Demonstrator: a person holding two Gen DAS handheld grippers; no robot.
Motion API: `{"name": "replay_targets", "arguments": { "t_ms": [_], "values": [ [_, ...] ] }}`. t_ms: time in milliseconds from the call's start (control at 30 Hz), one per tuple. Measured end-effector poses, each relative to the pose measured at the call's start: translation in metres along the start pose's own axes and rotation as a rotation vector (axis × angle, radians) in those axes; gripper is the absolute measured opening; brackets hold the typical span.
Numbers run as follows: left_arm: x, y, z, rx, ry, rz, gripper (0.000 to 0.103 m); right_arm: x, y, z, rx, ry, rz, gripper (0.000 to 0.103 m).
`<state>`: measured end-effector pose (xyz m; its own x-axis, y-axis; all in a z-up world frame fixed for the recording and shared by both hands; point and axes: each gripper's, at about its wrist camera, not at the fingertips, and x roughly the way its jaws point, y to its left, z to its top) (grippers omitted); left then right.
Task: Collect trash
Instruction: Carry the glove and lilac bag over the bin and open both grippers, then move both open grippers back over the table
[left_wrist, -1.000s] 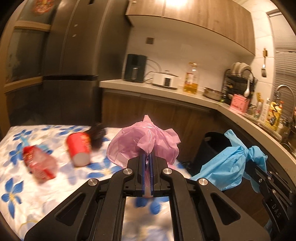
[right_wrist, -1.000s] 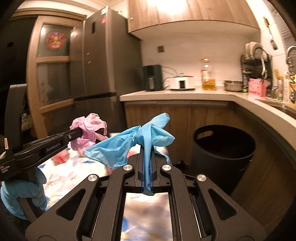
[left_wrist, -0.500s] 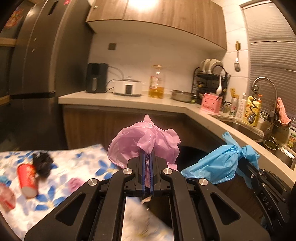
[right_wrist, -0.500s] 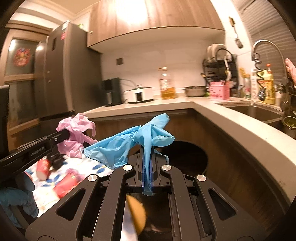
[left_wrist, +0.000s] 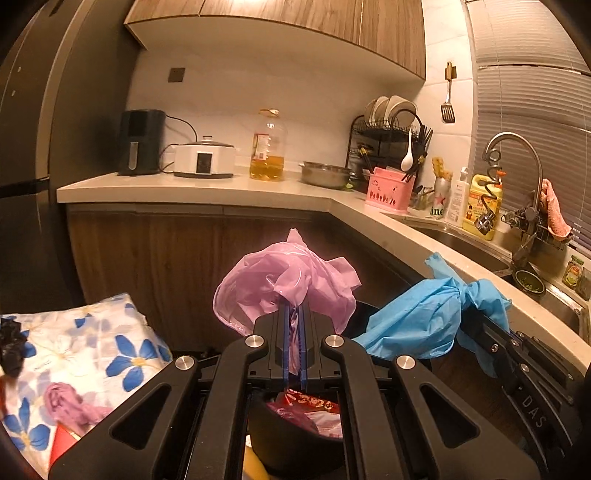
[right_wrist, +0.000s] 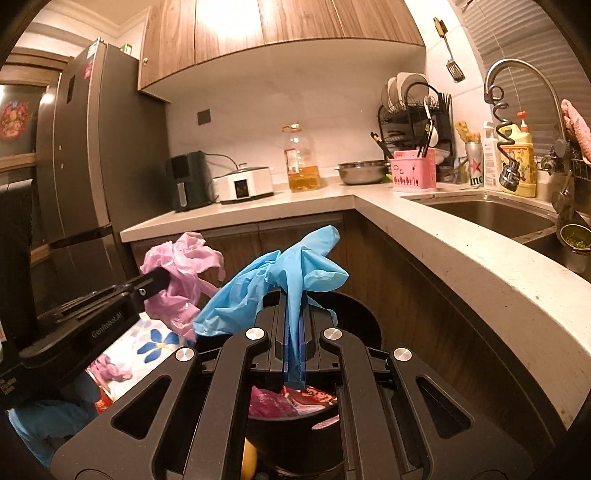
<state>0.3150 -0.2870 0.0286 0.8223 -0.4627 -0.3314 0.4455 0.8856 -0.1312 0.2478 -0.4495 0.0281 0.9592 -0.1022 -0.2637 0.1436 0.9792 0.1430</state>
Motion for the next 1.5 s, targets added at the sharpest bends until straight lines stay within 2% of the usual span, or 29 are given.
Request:
{"name": "replay_targets", "arguments": {
  "t_ms": [500, 567, 600, 667, 800, 833, 900, 967, 1100, 1167, 1233, 1400, 1500],
  "values": [
    [0.036, -0.004, -0.011, 0.011, 0.076, -0.04, 0.007, 0.035, -0.011, -0.001, 0.042, 0.055, 0.004, 0.007],
    [0.037, -0.005, -0.011, 0.007, 0.078, -0.043, 0.016, 0.035, -0.01, -0.001, 0.039, 0.057, 0.001, 0.012],
    [0.037, -0.005, -0.011, 0.005, 0.079, -0.045, 0.02, 0.036, -0.01, -0.001, 0.038, 0.058, -0.001, 0.019],
    [0.037, -0.005, -0.012, 0.009, 0.074, -0.048, 0.032, 0.036, -0.01, -0.002, 0.04, 0.059, -0.002, 0.025],
    [0.035, -0.003, -0.011, 0.007, 0.067, -0.042, 0.045, 0.036, -0.011, -0.001, 0.039, 0.061, -0.008, 0.037],
    [0.035, -0.002, -0.011, -0.002, 0.065, -0.041, 0.052, 0.036, -0.011, -0.001, 0.041, 0.061, -0.011, 0.039],
    [0.032, 0.002, -0.01, -0.021, 0.059, -0.038, 0.055, 0.035, -0.012, -0.002, 0.044, 0.063, -0.017, 0.047],
    [0.029, 0.005, -0.009, -0.028, 0.055, -0.023, 0.064, 0.034, -0.012, -0.003, 0.046, 0.064, -0.021, 0.049],
    [0.021, 0.01, -0.009, -0.039, 0.05, 0.001, 0.074, 0.031, -0.012, -0.004, 0.05, 0.067, -0.022, 0.059],
    [0.016, 0.013, -0.01, -0.037, 0.05, 0.021, 0.082, 0.029, -0.009, -0.004, 0.045, 0.066, -0.022, 0.063],
    [0.009, 0.016, -0.012, -0.036, 0.047, 0.043, 0.087, 0.025, -0.007, -0.005, 0.04, 0.066, -0.02, 0.066],
    [-0.01, 0.03, -0.018, -0.032, 0.053, 0.12, 0.089, 0.014, -0.003, -0.009, 0.052, 0.075, -0.006, 0.078],
    [-0.028, 0.037, -0.022, -0.04, 0.04, 0.16, 0.097, 0.006, 0.003, -0.013, 0.043, 0.079, -0.002, 0.081]
  ]
}}
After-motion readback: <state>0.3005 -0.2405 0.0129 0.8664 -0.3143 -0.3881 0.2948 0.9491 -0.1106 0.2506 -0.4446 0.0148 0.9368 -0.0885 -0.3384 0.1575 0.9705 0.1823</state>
